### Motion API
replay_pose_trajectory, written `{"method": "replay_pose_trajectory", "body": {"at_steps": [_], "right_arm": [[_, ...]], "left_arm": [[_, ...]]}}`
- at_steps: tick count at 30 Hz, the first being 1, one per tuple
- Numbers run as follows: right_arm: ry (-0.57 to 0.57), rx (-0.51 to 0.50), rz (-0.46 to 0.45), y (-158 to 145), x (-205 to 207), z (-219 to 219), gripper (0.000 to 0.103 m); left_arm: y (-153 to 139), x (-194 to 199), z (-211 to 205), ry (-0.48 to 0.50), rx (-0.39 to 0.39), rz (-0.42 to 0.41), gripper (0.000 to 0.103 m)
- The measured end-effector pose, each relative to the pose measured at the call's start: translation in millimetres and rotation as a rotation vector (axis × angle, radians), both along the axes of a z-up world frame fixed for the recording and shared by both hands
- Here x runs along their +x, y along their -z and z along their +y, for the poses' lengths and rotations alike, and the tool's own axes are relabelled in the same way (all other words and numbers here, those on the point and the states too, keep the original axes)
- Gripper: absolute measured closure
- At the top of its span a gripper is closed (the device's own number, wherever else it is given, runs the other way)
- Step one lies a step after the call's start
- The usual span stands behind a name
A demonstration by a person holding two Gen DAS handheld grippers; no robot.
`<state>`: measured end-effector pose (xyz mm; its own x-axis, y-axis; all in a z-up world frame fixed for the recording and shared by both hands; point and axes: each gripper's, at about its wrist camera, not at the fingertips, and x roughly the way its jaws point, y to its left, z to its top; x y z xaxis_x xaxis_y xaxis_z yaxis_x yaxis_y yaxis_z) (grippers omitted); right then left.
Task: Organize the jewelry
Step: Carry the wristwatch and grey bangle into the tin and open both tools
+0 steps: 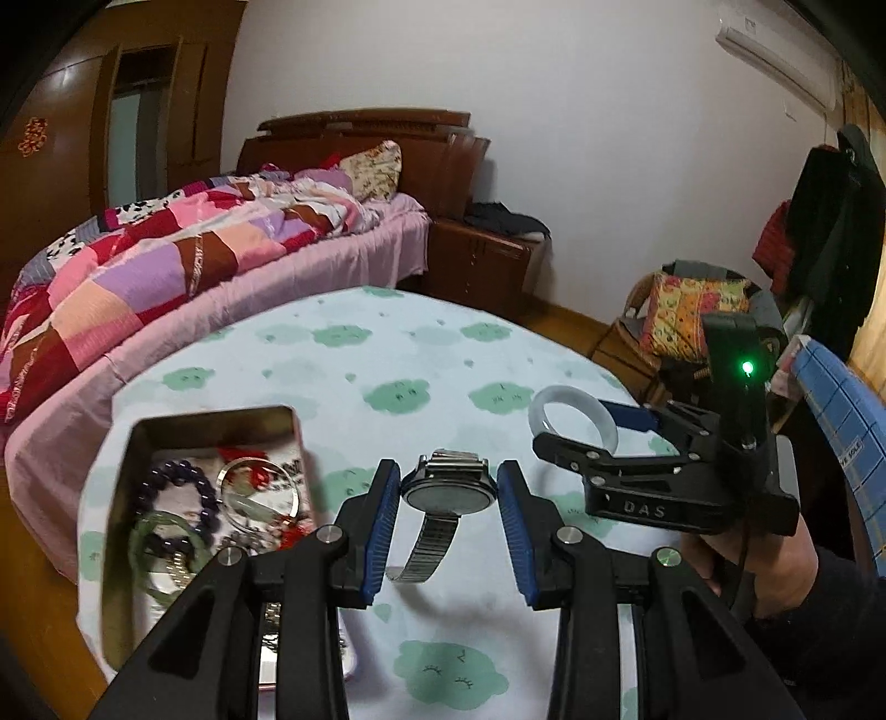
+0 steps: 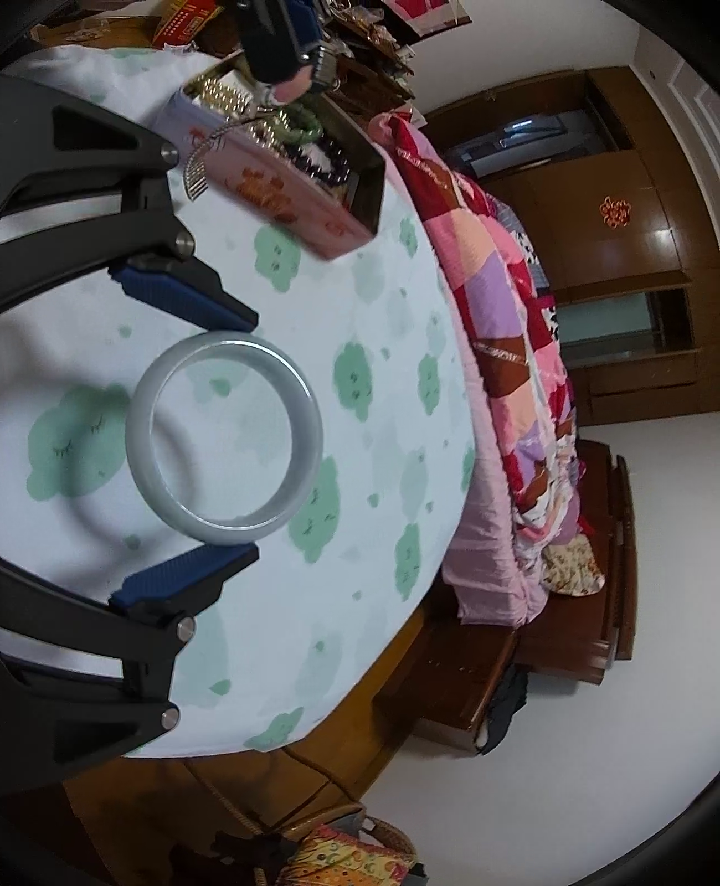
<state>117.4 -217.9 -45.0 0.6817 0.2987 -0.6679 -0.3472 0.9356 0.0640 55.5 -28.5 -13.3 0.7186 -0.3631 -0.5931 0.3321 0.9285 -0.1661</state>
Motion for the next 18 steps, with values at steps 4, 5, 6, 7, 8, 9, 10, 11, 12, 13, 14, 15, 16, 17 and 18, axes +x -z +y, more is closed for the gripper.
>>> {"method": "replay_pose_trajectory", "body": {"at_steps": [4, 5, 6, 7, 8, 9, 10, 11, 12, 13, 14, 15, 16, 17, 18], "right_arm": [[-0.020, 0.003, -0.016, -6.6, -2.9, 8.1, 0.025], [-0.025, 0.004, -0.019, -8.1, -3.6, 9.6, 0.025], [-0.033, 0.006, -0.024, -11.0, -4.4, 12.6, 0.025], [-0.038, 0.008, -0.028, -13.2, -4.9, 14.3, 0.025], [-0.045, 0.010, -0.034, -15.8, -5.9, 16.7, 0.025], [-0.052, 0.011, -0.040, -19.1, -6.2, 19.5, 0.025], [-0.062, 0.016, -0.047, -23.2, -6.7, 22.8, 0.025], [-0.070, 0.021, -0.053, -26.7, -7.4, 25.0, 0.025], [-0.079, 0.026, -0.060, -30.5, -7.9, 28.1, 0.025], [-0.090, 0.032, -0.067, -34.6, -8.7, 31.3, 0.025], [-0.099, 0.038, -0.073, -37.9, -9.2, 34.3, 0.025], [-0.110, 0.043, -0.079, -41.1, -9.7, 38.6, 0.025], [-0.123, 0.047, -0.084, -44.2, -9.9, 43.4, 0.025], [-0.136, 0.051, -0.090, -47.1, -10.2, 48.8, 0.025], [-0.147, 0.053, -0.094, -49.0, -11.0, 53.3, 0.025]], "left_arm": [[-10.0, -2.4, 11.3, -0.022, -0.012, -0.024, 0.066], [-12.8, -4.0, 13.5, -0.027, -0.012, -0.032, 0.066], [-16.6, -5.2, 16.5, -0.033, -0.014, -0.043, 0.066], [-20.9, -6.3, 20.3, -0.041, -0.015, -0.053, 0.066], [-24.7, -7.9, 23.8, -0.048, -0.016, -0.063, 0.066], [-28.6, -8.8, 27.4, -0.054, -0.015, -0.073, 0.066], [-32.2, -9.9, 31.8, -0.062, -0.014, -0.081, 0.066], [-34.7, -10.9, 35.6, -0.070, -0.013, -0.088, 0.066], [-36.8, -11.6, 39.9, -0.079, -0.011, -0.095, 0.066], [-38.4, -12.1, 44.8, -0.090, -0.010, -0.100, 0.066], [-39.4, -12.4, 49.7, -0.102, -0.010, -0.103, 0.066], [-40.4, -12.7, 53.5, -0.111, -0.008, -0.104, 0.066], [-40.5, -12.8, 57.3, -0.121, -0.007, -0.106, 0.066], [-40.1, -12.7, 60.9, -0.132, -0.006, -0.107, 0.066], [-39.5, -12.7, 65.3, -0.144, -0.008, -0.107, 0.066]]}}
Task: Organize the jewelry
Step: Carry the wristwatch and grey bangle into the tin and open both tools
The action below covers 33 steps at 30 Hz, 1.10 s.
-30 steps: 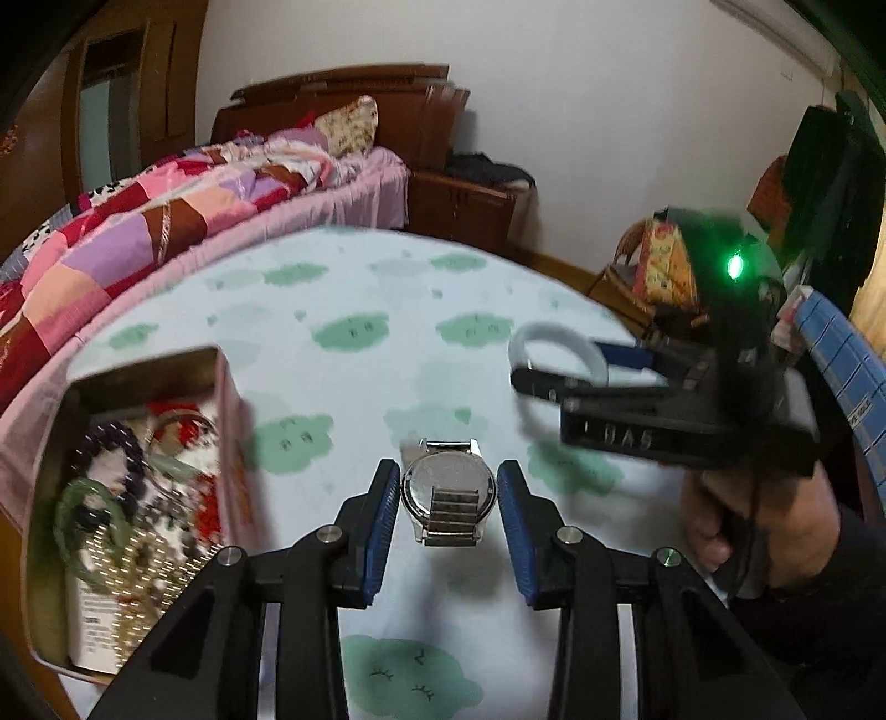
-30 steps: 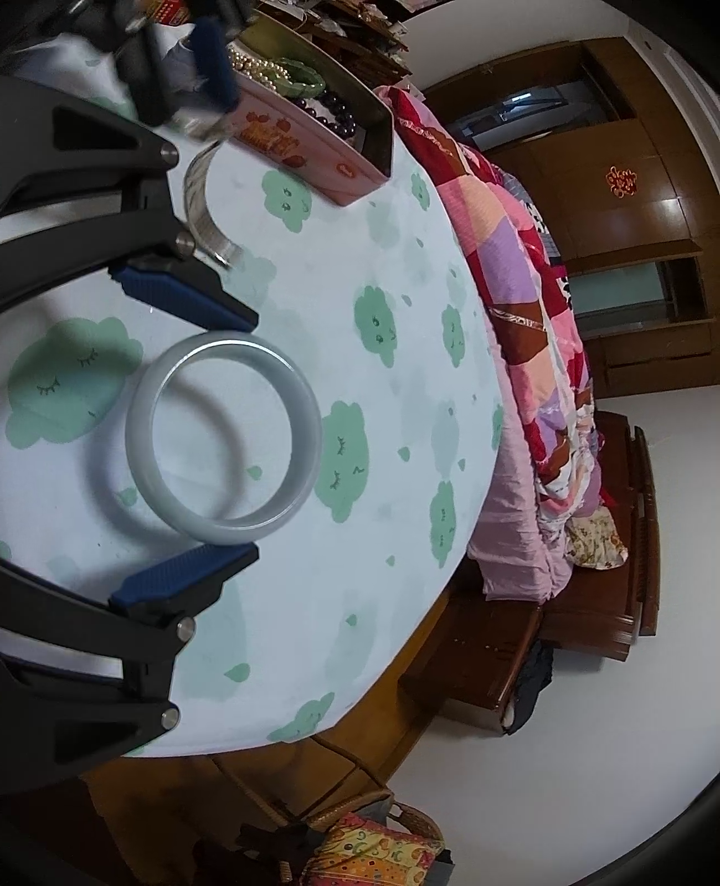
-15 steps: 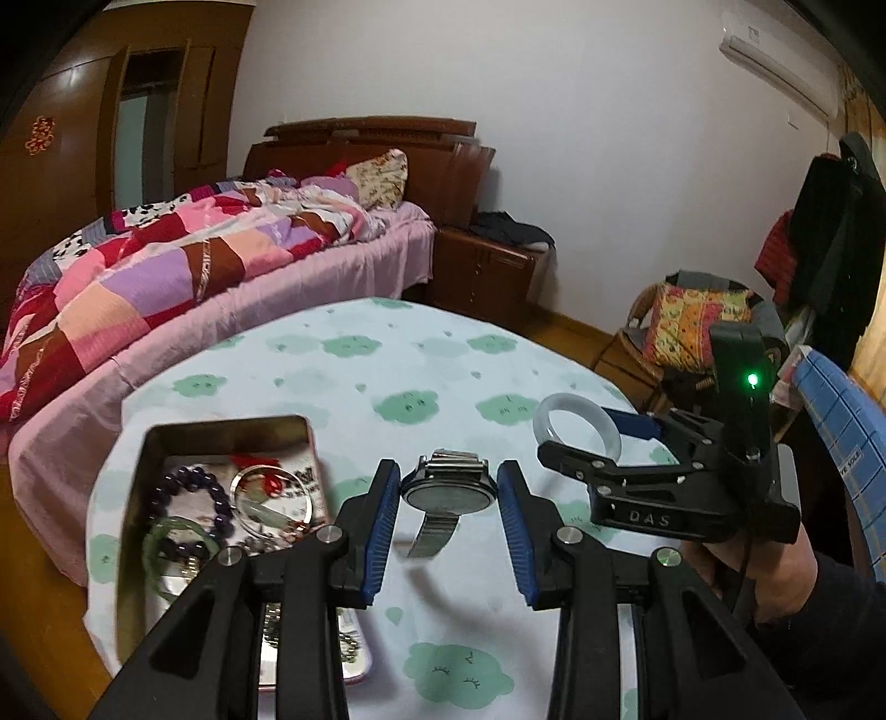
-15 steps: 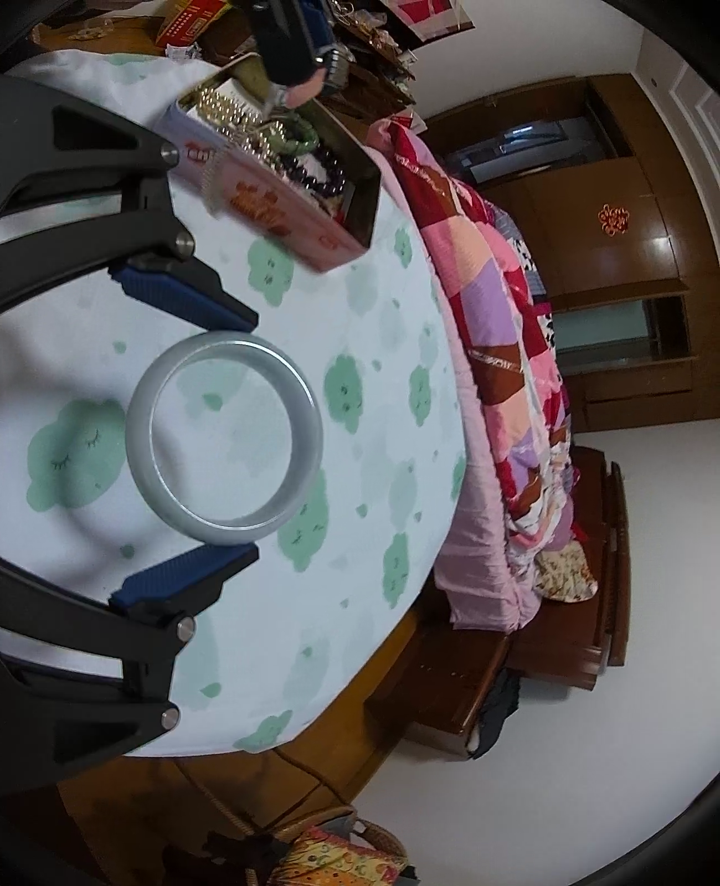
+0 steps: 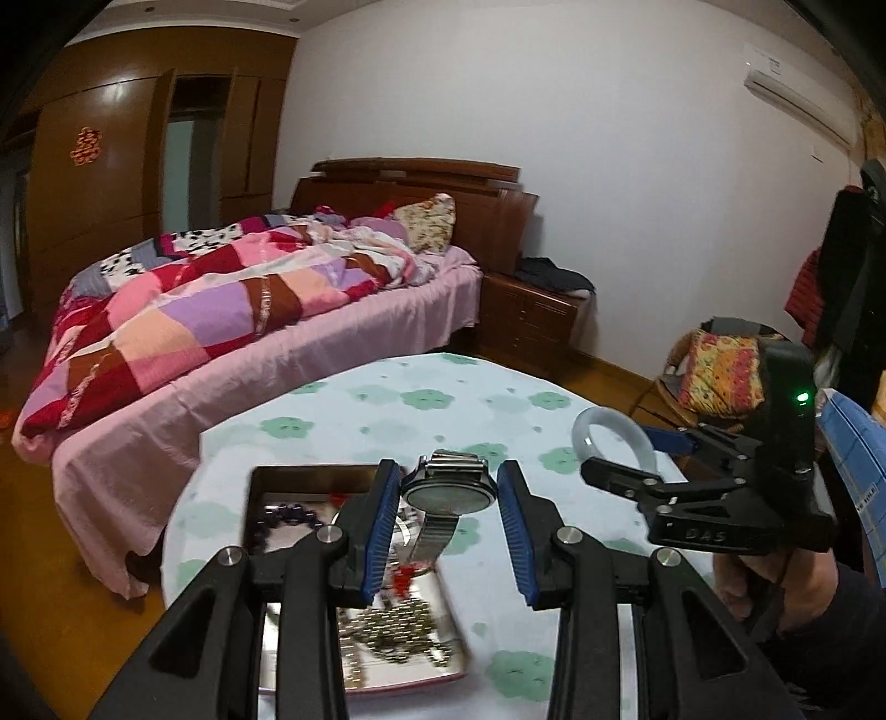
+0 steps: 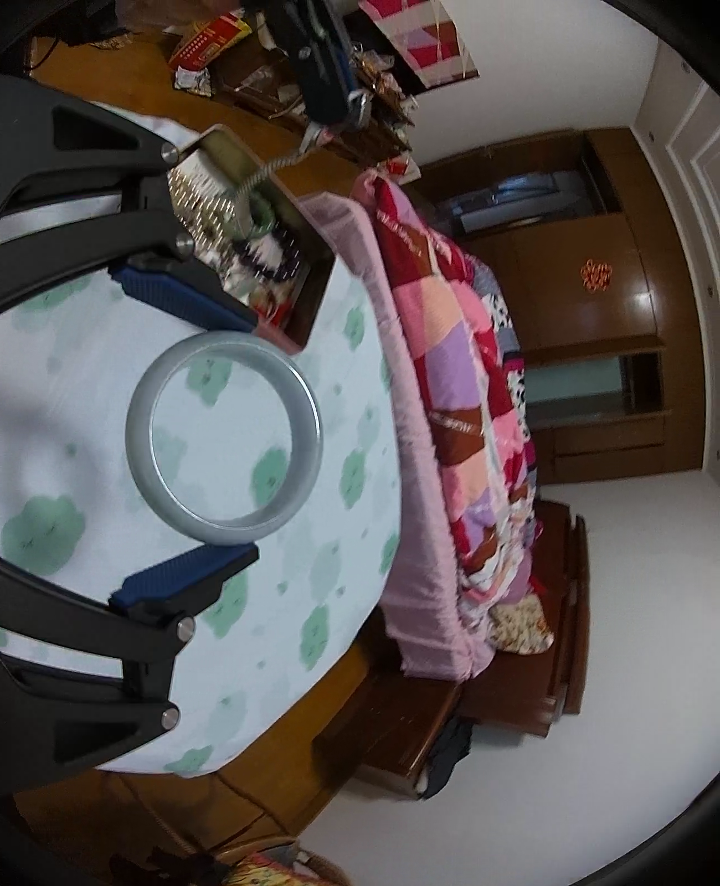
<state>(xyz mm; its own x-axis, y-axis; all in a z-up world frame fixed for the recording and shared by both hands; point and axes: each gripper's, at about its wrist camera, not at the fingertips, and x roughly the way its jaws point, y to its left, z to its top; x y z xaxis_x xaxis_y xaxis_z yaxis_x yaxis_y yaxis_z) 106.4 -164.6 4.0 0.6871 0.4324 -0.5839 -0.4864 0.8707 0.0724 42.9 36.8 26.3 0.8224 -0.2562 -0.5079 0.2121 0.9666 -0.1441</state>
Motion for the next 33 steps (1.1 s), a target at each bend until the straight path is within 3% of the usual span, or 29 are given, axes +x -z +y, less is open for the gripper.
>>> {"method": "replay_pose_trajectory", "body": {"at_steps": [10, 21, 33], "right_arm": [[-0.121, 0.009, -0.033, -7.7, -2.8, 53.7, 0.025], [-0.216, -0.023, -0.018, 11.8, -3.5, 102.2, 0.025], [-0.246, -0.051, 0.031, 36.7, 7.2, 124.7, 0.025]], "left_arm": [[17.9, 2.1, 34.6, -0.101, -0.013, 0.026, 0.066], [40.8, 5.9, 55.9, -0.155, -0.034, 0.074, 0.066], [70.0, 16.8, 67.5, -0.171, -0.066, 0.149, 0.066]]}}
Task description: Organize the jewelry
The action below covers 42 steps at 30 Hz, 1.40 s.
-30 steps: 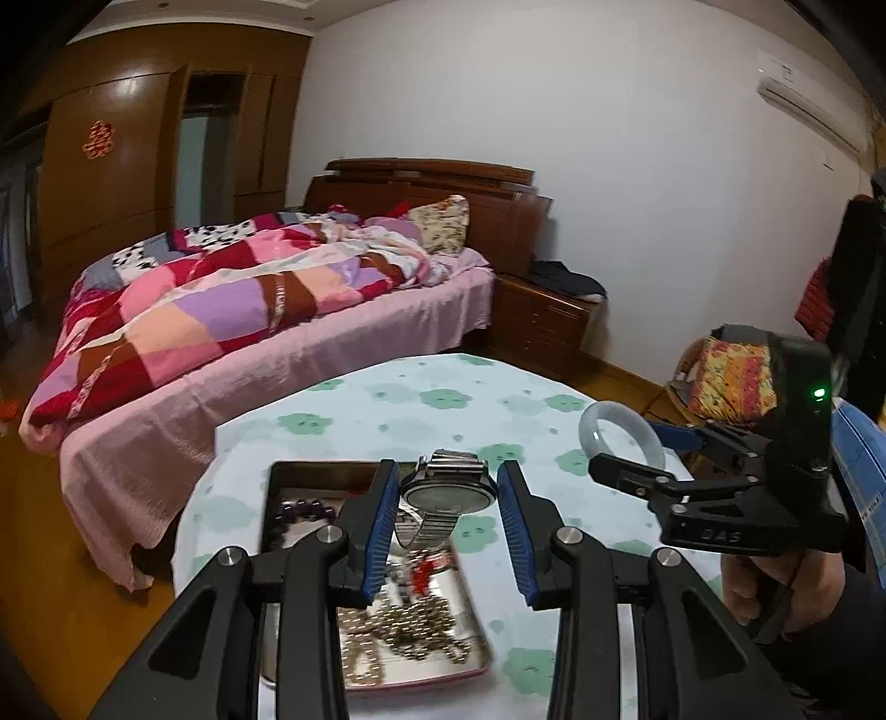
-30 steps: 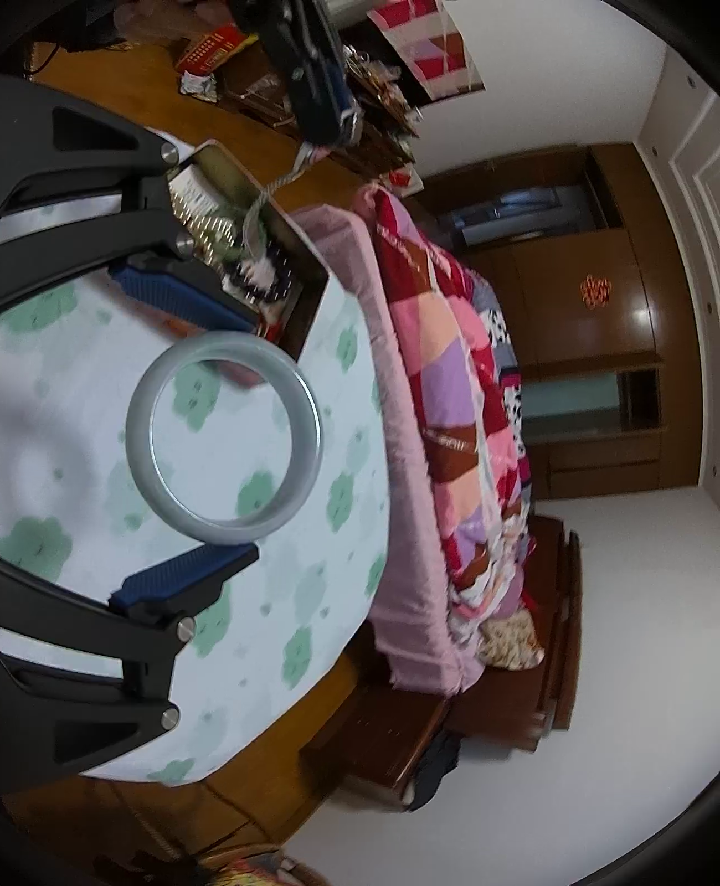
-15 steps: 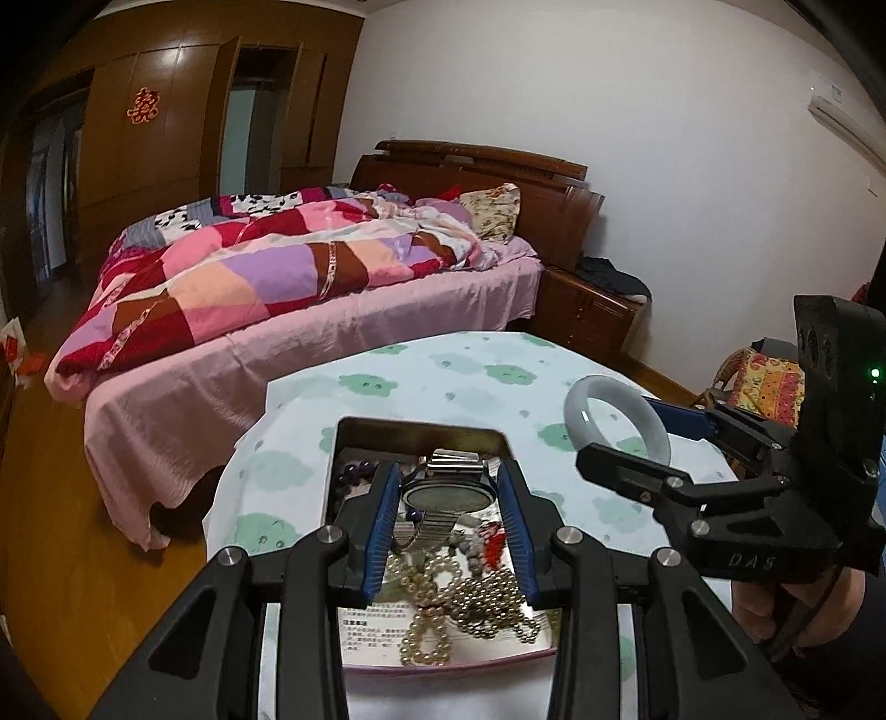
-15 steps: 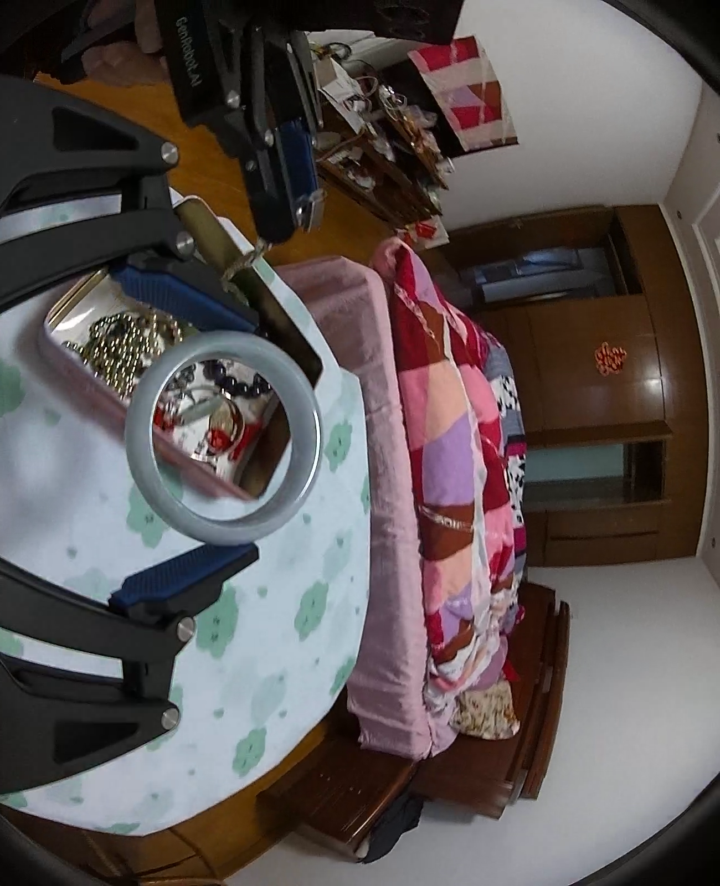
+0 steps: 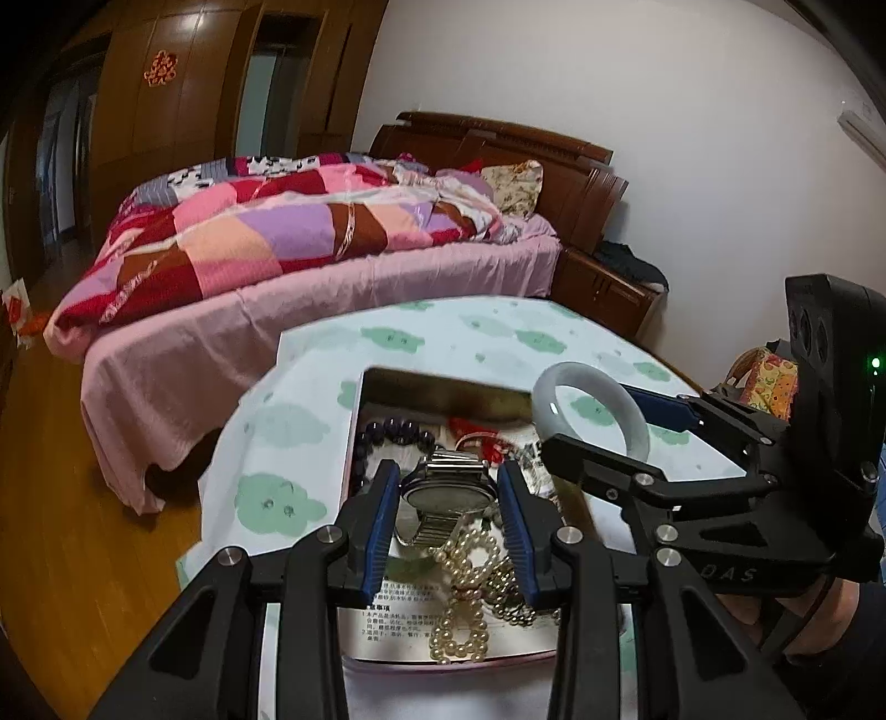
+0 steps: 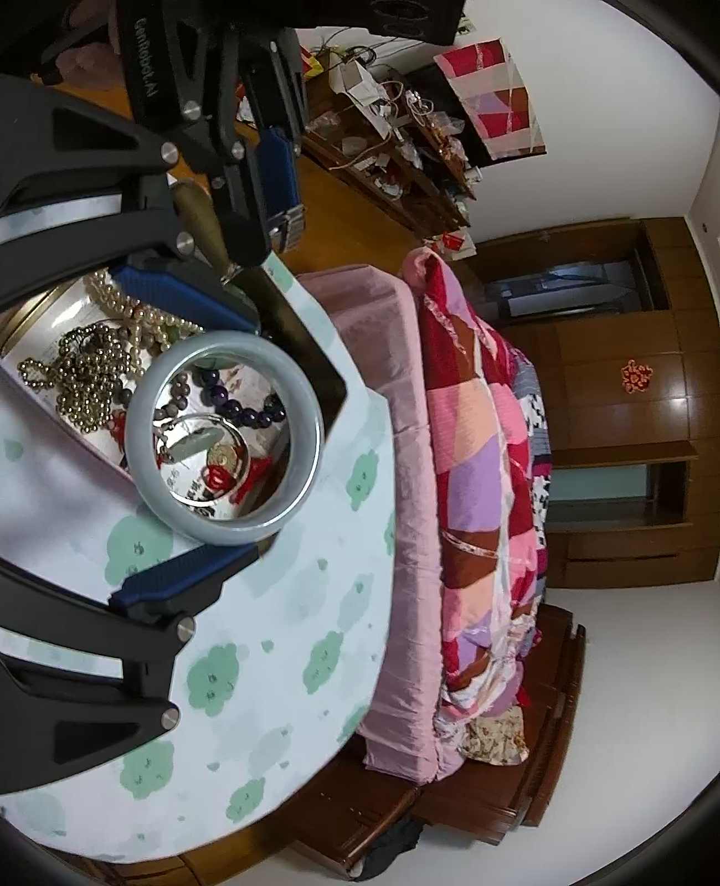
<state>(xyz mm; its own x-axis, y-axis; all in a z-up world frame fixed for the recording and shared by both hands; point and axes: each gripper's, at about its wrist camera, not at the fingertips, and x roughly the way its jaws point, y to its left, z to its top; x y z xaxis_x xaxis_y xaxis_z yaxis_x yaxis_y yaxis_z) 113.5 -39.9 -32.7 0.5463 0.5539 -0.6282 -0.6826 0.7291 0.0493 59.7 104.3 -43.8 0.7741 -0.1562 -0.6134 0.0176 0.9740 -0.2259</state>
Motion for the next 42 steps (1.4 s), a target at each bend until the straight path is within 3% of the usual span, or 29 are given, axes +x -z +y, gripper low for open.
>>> {"method": "replay_pose_trajectory", "body": {"at_steps": [10, 23, 25, 26, 29, 37, 42], "right_arm": [[-0.031, -0.048, 0.070, 32.0, 8.4, 12.1, 0.025], [-0.068, -0.127, 0.052, 40.0, 9.8, 24.3, 0.024], [-0.069, -0.121, 0.049, 38.6, 9.6, 23.8, 0.022], [-0.063, -0.115, 0.043, 36.6, 8.9, 22.5, 0.019], [-0.043, -0.092, 0.016, 24.5, 5.5, 12.7, 0.013], [0.090, -0.024, 0.015, -7.0, -10.0, -30.3, 0.010], [0.122, 0.035, -0.032, -27.6, -33.9, -48.0, 0.006]], "left_arm": [[22.6, 9.3, 1.5, 0.003, -0.006, 0.062, 0.066], [31.9, 10.8, 3.3, 0.006, -0.007, 0.108, 0.066], [28.6, 7.6, 3.0, 0.004, -0.004, 0.106, 0.064], [25.4, 5.4, 2.7, -0.004, 0.006, 0.101, 0.053], [10.0, -6.0, 5.6, -0.030, 0.006, 0.061, 0.038], [-32.8, -32.2, 6.0, -0.081, 0.060, -0.037, 0.036], [-54.3, -46.7, 2.2, -0.088, 0.077, -0.106, 0.032]]}}
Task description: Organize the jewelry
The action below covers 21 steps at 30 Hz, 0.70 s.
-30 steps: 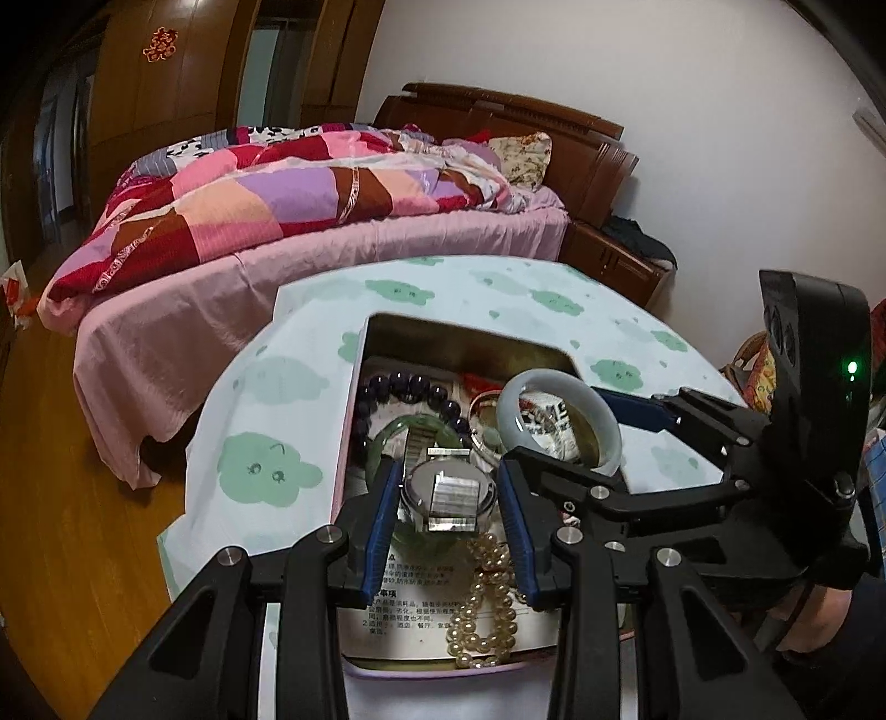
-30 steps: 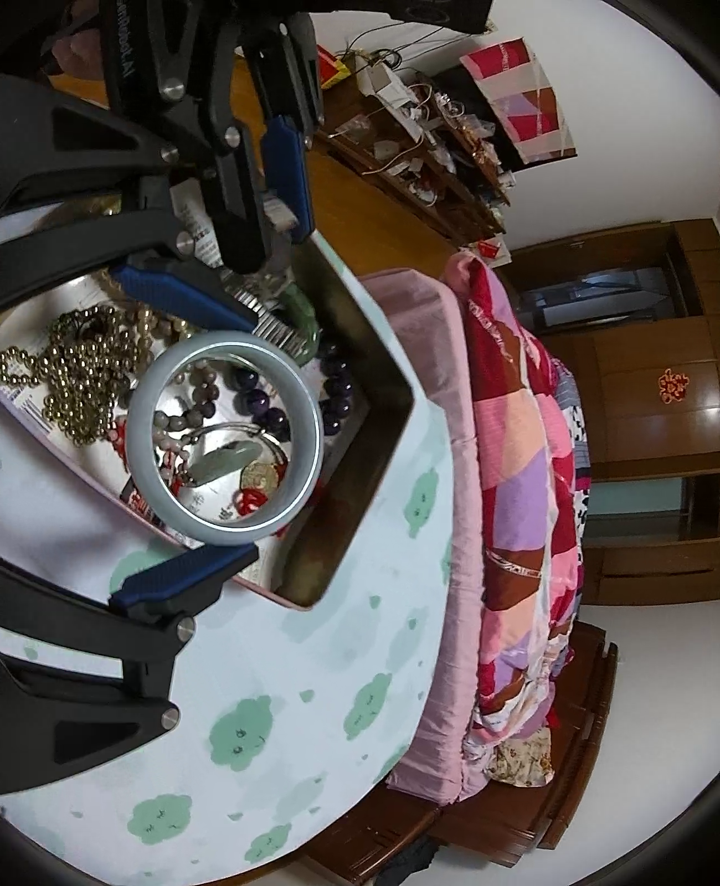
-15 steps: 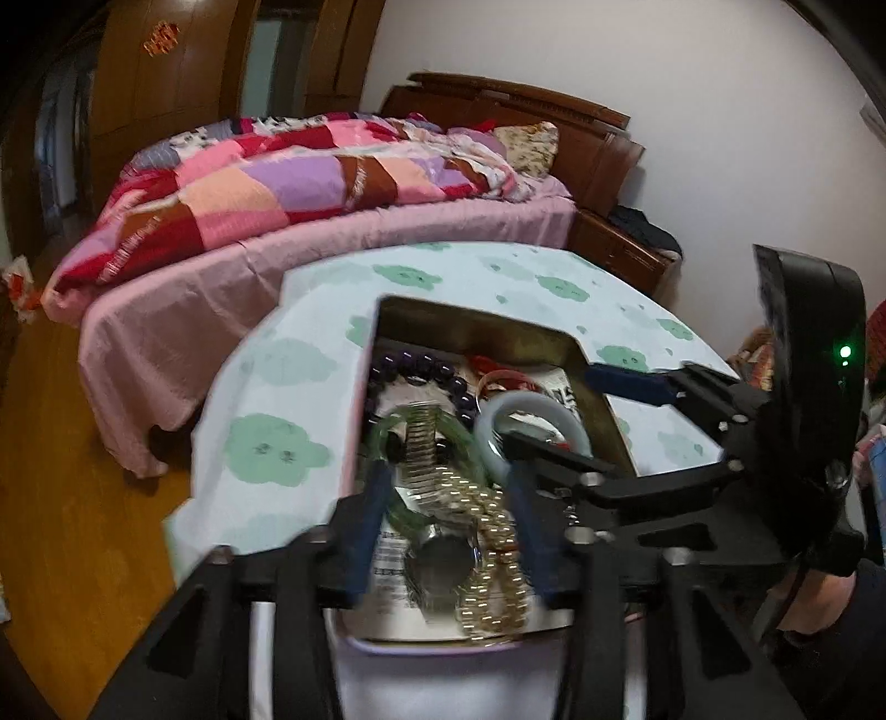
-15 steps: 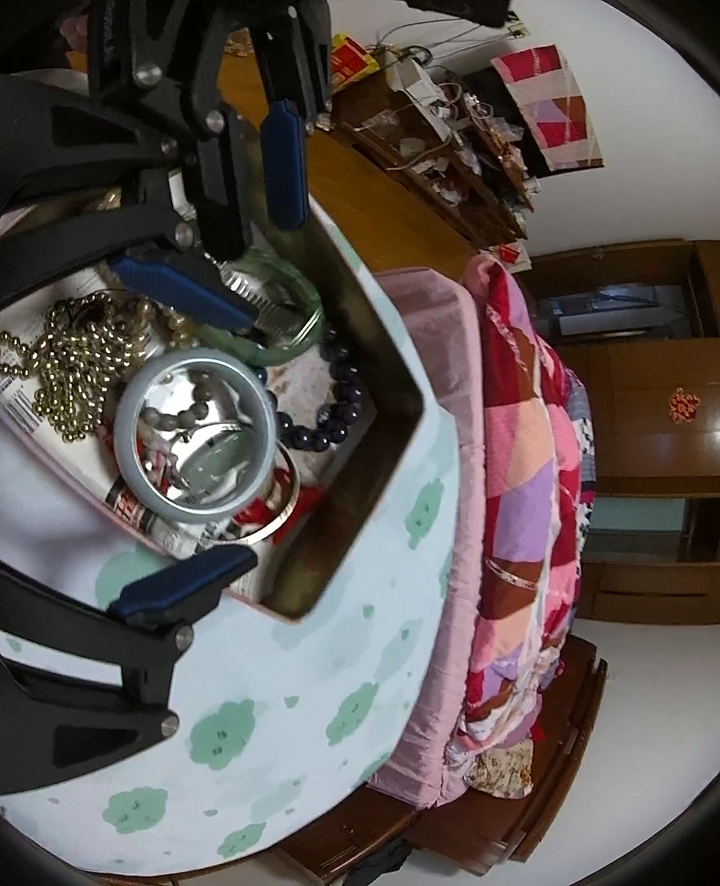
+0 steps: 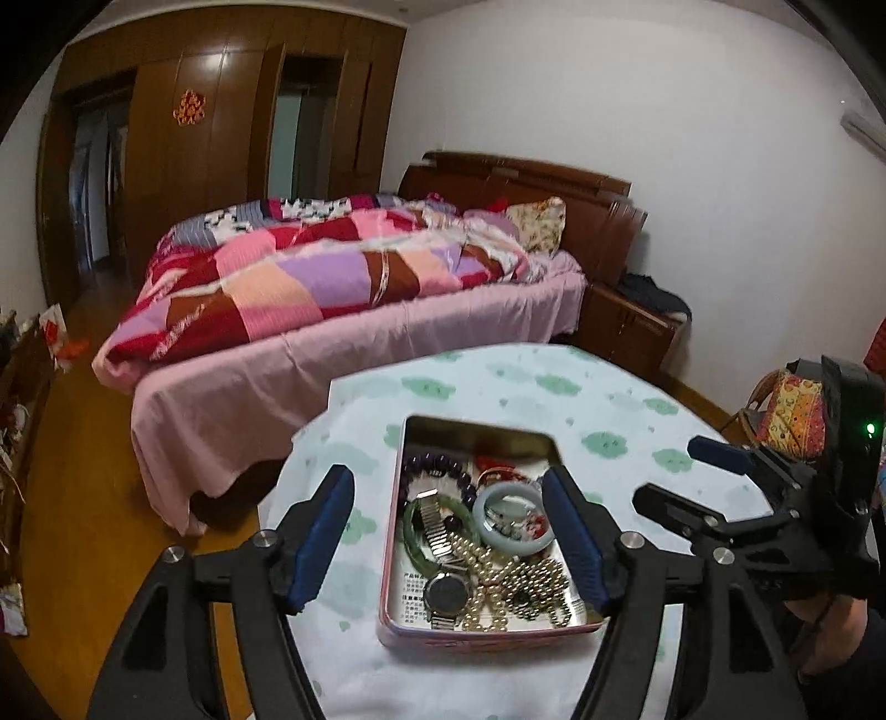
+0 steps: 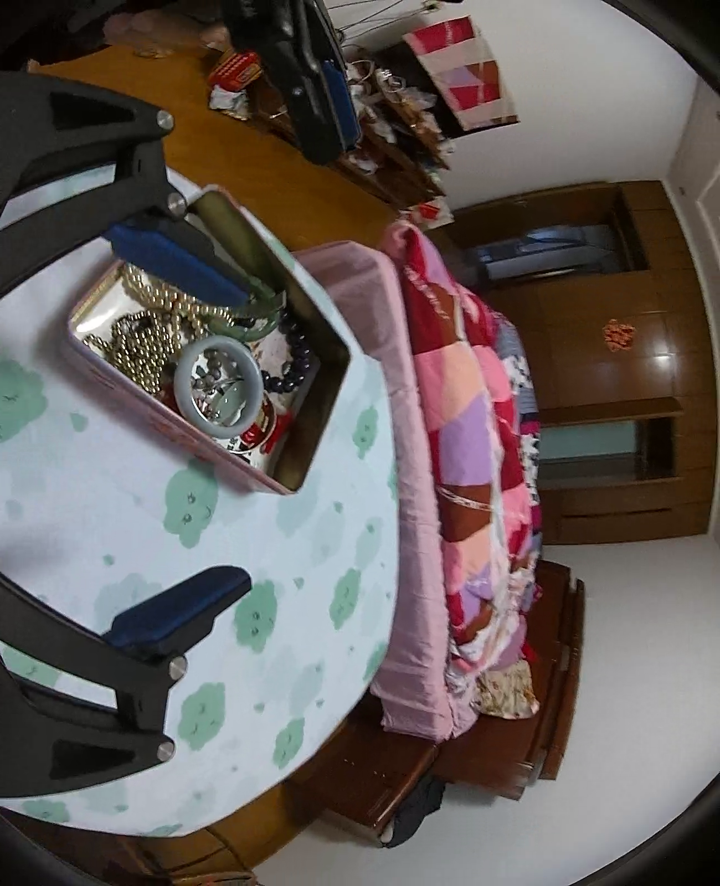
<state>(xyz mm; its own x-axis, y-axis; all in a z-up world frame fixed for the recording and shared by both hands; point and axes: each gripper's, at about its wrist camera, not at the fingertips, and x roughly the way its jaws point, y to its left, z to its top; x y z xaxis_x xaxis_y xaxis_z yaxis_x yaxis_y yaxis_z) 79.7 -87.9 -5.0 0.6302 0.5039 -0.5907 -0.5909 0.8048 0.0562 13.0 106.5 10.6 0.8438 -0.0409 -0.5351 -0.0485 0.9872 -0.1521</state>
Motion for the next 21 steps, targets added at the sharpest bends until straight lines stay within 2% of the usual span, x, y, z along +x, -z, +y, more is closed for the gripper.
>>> {"method": "replay_pose_trajectory", "body": {"at_steps": [4, 21], "right_arm": [[0.003, 0.008, -0.028, -6.8, -6.8, -1.5, 0.005], [0.026, 0.023, -0.044, -11.5, -12.2, -9.8, 0.005]], "left_arm": [[-6.1, -4.9, -2.0, -0.002, 0.014, -0.014, 0.032], [-8.9, -7.4, 3.6, -0.030, 0.009, -0.021, 0.032]]}}
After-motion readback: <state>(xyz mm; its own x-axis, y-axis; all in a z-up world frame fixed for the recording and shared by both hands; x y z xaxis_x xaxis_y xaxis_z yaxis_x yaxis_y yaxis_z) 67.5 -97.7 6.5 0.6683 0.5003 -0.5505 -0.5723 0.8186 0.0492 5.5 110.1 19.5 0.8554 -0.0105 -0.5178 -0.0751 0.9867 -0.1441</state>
